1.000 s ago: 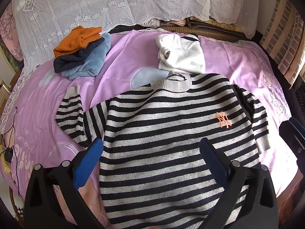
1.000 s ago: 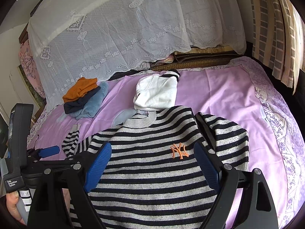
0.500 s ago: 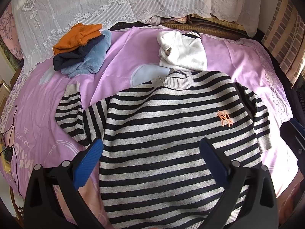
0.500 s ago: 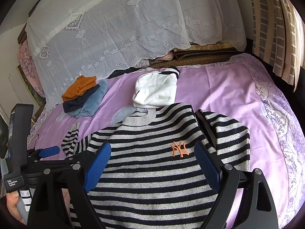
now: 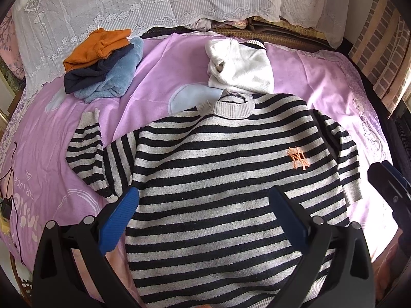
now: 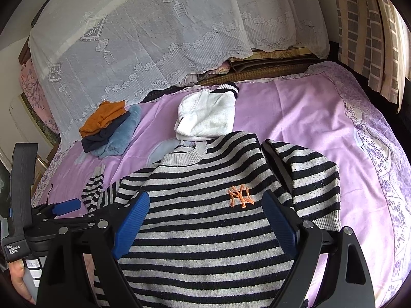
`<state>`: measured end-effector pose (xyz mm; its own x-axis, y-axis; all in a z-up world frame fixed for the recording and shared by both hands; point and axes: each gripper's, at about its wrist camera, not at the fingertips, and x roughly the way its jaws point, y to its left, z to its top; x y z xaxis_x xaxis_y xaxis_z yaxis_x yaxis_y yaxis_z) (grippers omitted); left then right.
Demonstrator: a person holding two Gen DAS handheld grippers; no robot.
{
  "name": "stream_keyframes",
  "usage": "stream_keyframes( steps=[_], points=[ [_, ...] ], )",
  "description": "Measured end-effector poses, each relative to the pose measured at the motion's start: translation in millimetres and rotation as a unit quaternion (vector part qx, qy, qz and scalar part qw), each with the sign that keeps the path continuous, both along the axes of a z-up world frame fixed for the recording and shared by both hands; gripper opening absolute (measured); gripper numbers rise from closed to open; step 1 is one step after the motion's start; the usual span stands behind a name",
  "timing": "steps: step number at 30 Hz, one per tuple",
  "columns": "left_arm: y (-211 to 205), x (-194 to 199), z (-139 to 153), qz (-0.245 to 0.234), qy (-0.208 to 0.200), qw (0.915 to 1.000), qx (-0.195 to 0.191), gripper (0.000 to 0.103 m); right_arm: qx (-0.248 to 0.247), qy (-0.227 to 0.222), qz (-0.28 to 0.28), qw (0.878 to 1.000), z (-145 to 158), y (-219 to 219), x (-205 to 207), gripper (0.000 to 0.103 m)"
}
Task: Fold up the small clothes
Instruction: 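Grasp the cuff of the sleeve nearest the right tool and lift it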
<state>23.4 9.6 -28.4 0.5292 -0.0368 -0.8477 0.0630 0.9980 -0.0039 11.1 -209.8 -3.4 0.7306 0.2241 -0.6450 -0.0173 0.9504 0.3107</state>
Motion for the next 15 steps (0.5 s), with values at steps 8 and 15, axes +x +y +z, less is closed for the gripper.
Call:
stream_keyframes(
  steps=[8,15],
  points=[
    [-8,9,-28,-0.043,0.070,0.9943,-0.067,0.098,0.032,0.028,-0.052,0.998,-26,-50,7,0.090],
    [-23,11,-50,-0.036,0.120,0.9899,-0.065,0.099,-0.016,0.077,-0.120,0.990,-81,-128,-8,0.089]
  ],
)
